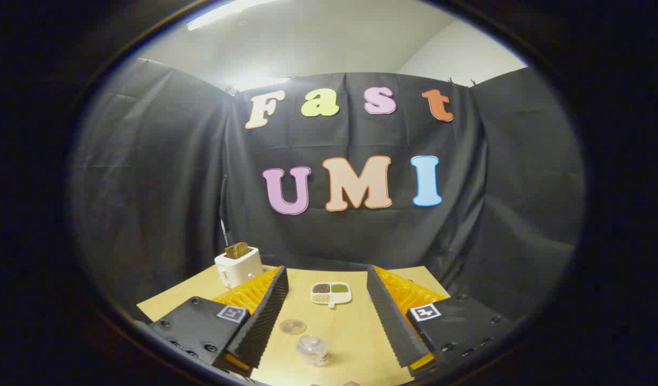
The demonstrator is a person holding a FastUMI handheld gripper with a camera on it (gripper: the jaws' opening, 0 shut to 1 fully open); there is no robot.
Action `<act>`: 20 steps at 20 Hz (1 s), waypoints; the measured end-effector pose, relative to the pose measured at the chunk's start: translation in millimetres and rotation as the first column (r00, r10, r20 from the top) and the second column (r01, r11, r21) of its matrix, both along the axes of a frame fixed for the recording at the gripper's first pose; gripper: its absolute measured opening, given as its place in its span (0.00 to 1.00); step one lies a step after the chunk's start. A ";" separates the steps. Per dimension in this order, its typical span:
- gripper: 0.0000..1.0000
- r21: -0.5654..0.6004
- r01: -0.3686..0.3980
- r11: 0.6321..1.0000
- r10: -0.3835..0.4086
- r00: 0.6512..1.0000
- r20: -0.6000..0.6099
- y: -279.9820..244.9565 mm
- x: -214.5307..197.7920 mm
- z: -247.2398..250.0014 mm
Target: Take the bottle from table, then pour the juice into the cup, finally place the bottle on the coaster
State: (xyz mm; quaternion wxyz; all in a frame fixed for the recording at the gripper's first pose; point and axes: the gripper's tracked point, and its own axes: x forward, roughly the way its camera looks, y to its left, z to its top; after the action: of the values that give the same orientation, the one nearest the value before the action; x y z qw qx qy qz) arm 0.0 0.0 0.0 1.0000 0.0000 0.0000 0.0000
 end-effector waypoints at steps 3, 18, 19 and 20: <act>0.97 -0.008 -0.002 1.000 0.002 1.000 -0.002 5.6 -0.4 -1.9; 0.97 -0.101 0.002 0.995 0.001 1.000 0.028 38.5 -27.9 -24.5; 0.97 -0.107 -0.001 0.994 0.004 0.999 0.032 42.9 -30.5 -25.9; 0.97 -0.112 -0.004 0.994 0.009 0.999 0.038 46.5 -32.9 -29.6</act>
State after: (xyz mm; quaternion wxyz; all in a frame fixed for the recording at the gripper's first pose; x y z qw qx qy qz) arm -32.9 46.5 -29.6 0.9983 -0.0558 -0.0191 0.0032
